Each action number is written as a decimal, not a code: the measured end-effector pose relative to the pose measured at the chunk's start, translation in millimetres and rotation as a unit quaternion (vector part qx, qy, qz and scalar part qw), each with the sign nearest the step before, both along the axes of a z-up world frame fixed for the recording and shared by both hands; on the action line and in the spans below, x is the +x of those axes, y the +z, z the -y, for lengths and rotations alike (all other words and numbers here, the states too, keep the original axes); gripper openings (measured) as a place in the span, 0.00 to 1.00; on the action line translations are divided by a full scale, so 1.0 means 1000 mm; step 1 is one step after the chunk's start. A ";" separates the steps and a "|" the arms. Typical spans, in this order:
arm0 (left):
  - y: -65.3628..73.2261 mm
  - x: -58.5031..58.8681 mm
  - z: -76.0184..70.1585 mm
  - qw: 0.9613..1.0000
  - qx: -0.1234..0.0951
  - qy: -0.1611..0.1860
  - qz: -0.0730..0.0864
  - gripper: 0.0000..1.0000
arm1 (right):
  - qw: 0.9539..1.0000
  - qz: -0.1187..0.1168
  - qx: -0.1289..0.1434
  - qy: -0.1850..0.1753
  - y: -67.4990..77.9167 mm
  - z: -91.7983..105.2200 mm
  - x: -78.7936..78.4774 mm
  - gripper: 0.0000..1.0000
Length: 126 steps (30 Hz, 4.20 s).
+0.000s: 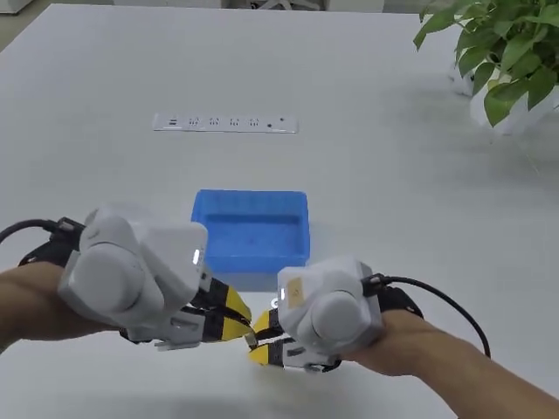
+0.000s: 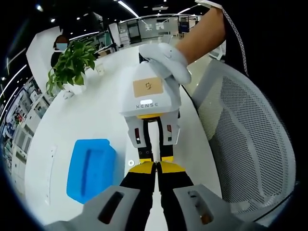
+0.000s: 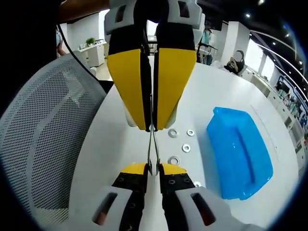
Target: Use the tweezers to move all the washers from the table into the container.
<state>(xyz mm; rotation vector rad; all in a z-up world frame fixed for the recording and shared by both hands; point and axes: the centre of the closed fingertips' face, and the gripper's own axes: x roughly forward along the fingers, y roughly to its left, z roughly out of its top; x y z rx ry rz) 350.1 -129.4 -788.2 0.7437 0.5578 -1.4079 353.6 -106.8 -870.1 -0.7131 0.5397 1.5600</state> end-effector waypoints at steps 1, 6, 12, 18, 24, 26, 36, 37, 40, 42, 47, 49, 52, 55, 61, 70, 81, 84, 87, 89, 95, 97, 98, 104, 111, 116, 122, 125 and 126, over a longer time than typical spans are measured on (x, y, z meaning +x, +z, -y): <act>0.000 0.000 0.000 1.000 0.000 0.000 0.000 0.06 | 1.000 0.000 0.001 0.000 0.000 0.000 0.000 0.12; 0.001 -0.001 0.000 1.000 -0.001 -0.003 0.000 0.06 | 1.000 0.003 0.003 0.000 0.002 -0.001 0.001 0.13; 0.004 0.001 0.002 1.000 -0.003 -0.007 0.008 0.06 | 1.000 0.006 0.007 -0.004 0.004 -0.001 0.005 0.13; 0.006 0.004 0.003 1.000 -0.005 -0.012 0.011 0.06 | 1.000 0.008 0.009 -0.011 0.006 0.001 0.010 0.14; 0.007 0.008 0.005 1.000 -0.009 -0.015 0.010 0.06 | 1.000 0.009 0.011 -0.019 0.007 0.004 0.014 0.14; 0.008 0.010 0.005 1.000 -0.010 -0.015 0.011 0.06 | 1.000 0.010 0.011 -0.022 0.006 0.006 0.016 0.14; 0.007 0.018 0.009 1.000 -0.014 -0.020 0.008 0.06 | 0.999 0.011 0.007 -0.030 0.004 0.012 0.023 0.14; 0.007 0.018 0.009 1.000 -0.015 -0.020 0.007 0.06 | 0.999 0.010 0.007 -0.032 0.004 0.012 0.024 0.14; 0.006 0.019 0.011 1.000 -0.015 -0.022 0.006 0.06 | 0.999 0.010 0.006 -0.034 0.003 0.014 0.025 0.14; 0.006 0.020 0.012 1.000 -0.015 -0.023 0.005 0.06 | 0.999 0.009 0.007 -0.037 0.003 0.015 0.027 0.14; 0.004 0.024 0.015 1.000 -0.013 -0.028 0.003 0.06 | 0.999 0.007 0.005 -0.040 0.001 0.017 0.028 0.14; 0.004 0.024 0.016 1.000 -0.013 -0.029 0.001 0.06 | 0.999 0.006 0.006 -0.041 0.001 0.017 0.028 0.14; 0.000 0.026 0.016 0.999 -0.009 -0.031 -0.001 0.06 | 0.999 0.004 0.006 -0.043 0.000 0.017 0.029 0.14; 0.001 0.028 0.018 0.999 -0.013 -0.030 -0.005 0.06 | 0.999 0.003 0.007 -0.045 0.000 0.017 0.030 0.14; 0.001 0.035 0.021 0.999 -0.020 -0.028 -0.017 0.06 | 0.999 0.001 0.008 -0.049 0.000 0.018 0.032 0.14; 0.001 0.040 0.025 0.998 -0.013 -0.045 -0.037 0.06 | 0.998 -0.001 0.015 -0.061 0.003 0.019 0.035 0.16; 0.000 0.036 0.027 0.998 -0.012 -0.051 -0.043 0.05 | 0.998 -0.003 0.013 -0.067 0.002 0.021 0.035 0.12; 0.000 0.036 0.026 0.998 -0.009 -0.051 -0.043 0.05 | 0.997 -0.008 0.011 -0.072 0.002 0.020 0.035 0.11; -0.001 0.037 0.024 0.998 -0.006 -0.052 -0.043 0.05 | 0.997 -0.010 0.011 -0.074 0.002 0.020 0.035 0.10; -0.002 0.037 0.024 0.998 -0.006 -0.053 -0.043 0.05 | 0.997 -0.011 0.010 -0.075 0.002 0.020 0.035 0.10; -0.002 0.037 0.024 0.998 0.003 -0.062 -0.033 0.06 | 0.997 -0.010 0.006 -0.077 0.002 0.020 0.035 0.09; -0.003 0.037 0.024 0.997 0.006 -0.064 -0.032 0.06 | 0.997 -0.009 0.002 -0.076 0.002 0.020 0.035 0.09; -0.003 0.037 0.023 0.997 0.008 -0.064 -0.032 0.06 | 0.997 -0.008 0.000 -0.075 0.002 0.021 0.035 0.09; 0.002 0.037 0.022 0.997 0.008 -0.065 -0.029 0.06 | 0.997 -0.008 0.003 -0.078 0.007 0.023 0.035 0.09; 0.012 0.038 0.021 0.997 0.010 -0.067 -0.023 0.06 | 0.997 -0.009 0.002 -0.079 0.016 0.020 0.036 0.09; 0.023 0.040 0.019 0.997 0.011 -0.068 -0.021 0.06 | 0.997 -0.007 0.005 -0.080 0.027 0.019 0.039 0.09; 0.034 0.045 0.018 0.998 0.011 -0.068 -0.016 0.06 | 0.996 -0.004 0.003 -0.086 0.038 0.018 0.044 0.09; 0.040 0.047 0.018 0.998 0.008 -0.068 -0.013 0.06 | 0.996 0.001 0.002 -0.085 0.044 0.018 0.047 0.09; 0.043 0.048 0.019 0.998 0.008 -0.068 -0.012 0.06 | 0.996 0.003 0.001 -0.085 0.047 0.018 0.049 0.09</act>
